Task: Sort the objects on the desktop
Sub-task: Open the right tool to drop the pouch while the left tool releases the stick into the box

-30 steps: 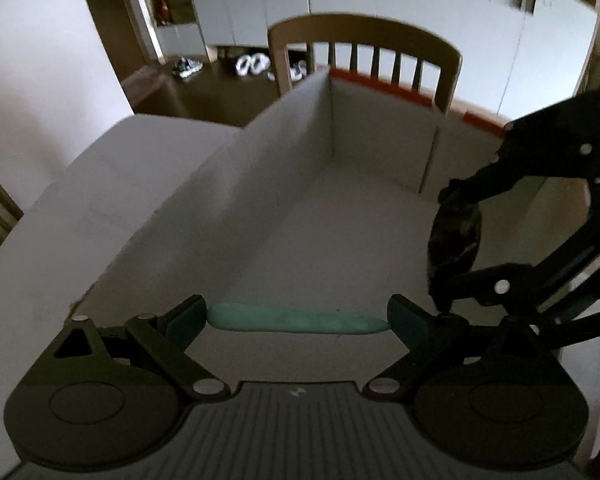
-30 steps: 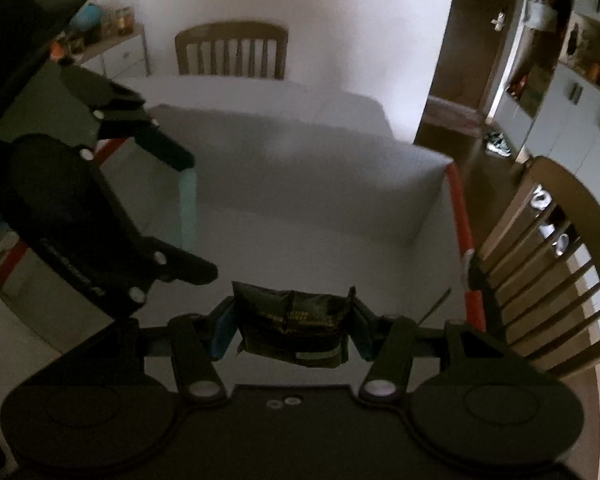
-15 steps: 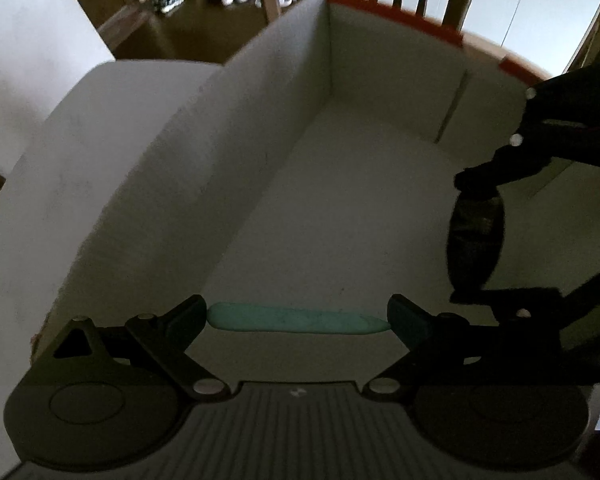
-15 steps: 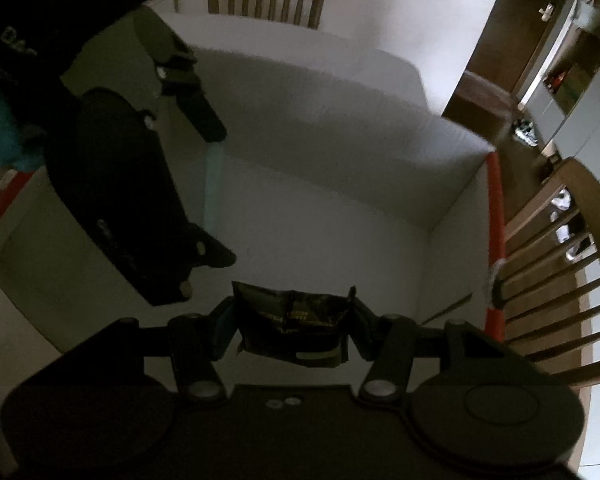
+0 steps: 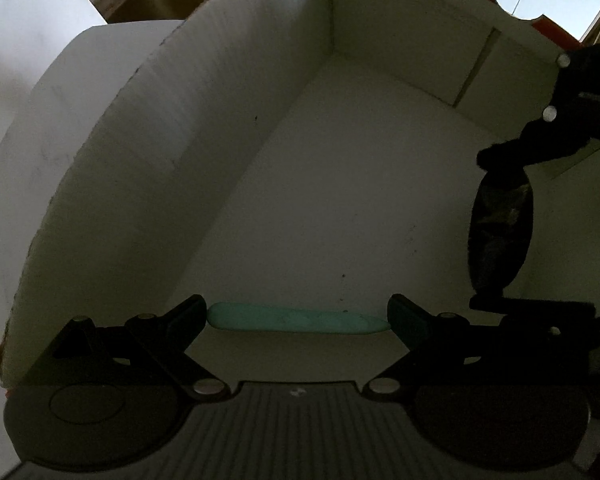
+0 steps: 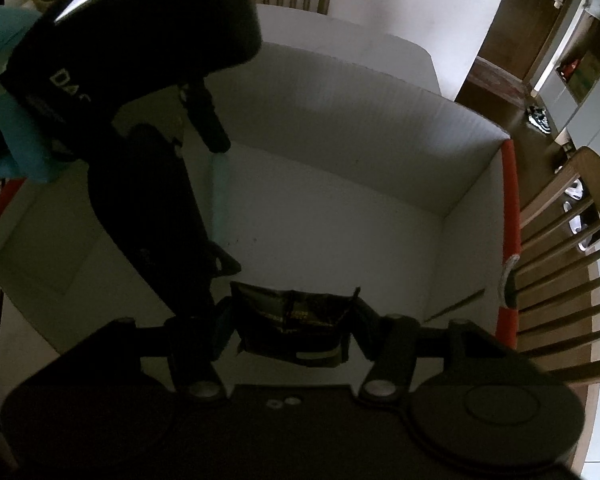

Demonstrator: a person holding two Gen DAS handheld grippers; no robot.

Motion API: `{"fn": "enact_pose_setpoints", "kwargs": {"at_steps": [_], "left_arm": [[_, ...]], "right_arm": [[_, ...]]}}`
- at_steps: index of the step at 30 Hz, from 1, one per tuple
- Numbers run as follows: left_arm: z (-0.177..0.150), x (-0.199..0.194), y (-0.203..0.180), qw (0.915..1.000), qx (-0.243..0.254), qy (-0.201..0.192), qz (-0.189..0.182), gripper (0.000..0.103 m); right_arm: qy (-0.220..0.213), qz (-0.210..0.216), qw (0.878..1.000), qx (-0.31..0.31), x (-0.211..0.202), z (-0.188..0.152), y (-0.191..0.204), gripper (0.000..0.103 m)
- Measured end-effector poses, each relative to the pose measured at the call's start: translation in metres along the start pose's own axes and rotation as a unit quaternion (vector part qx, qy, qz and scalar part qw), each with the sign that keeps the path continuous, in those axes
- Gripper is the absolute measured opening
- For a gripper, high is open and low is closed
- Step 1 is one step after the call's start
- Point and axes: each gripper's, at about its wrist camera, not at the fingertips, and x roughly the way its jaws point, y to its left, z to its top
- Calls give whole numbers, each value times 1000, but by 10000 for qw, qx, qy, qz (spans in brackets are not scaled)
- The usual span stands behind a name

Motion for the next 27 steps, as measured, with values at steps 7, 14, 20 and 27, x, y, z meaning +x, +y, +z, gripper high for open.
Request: {"fn": "enact_pose_setpoints", "kwargs": {"at_steps": [7, 14, 20, 27], "left_arm": [[-7, 2, 0, 9999, -24, 115, -3, 98], [-20, -9, 2, 9999, -145, -31, -66, 103], [-38, -36, 7, 9987, -317, -399, -33, 103], [-47, -89, 2, 9894, -765, -1229, -57, 103]], "right_arm": [[-29, -72, 10000, 36, -4, -2, -4, 76], [-168, -20, 9997, 149, -16, -4, -11, 78], [-410, 100, 9990, 169, -40, -11, -14, 80], [-690, 230, 9972, 184, -64, -18, -15, 82]]}}
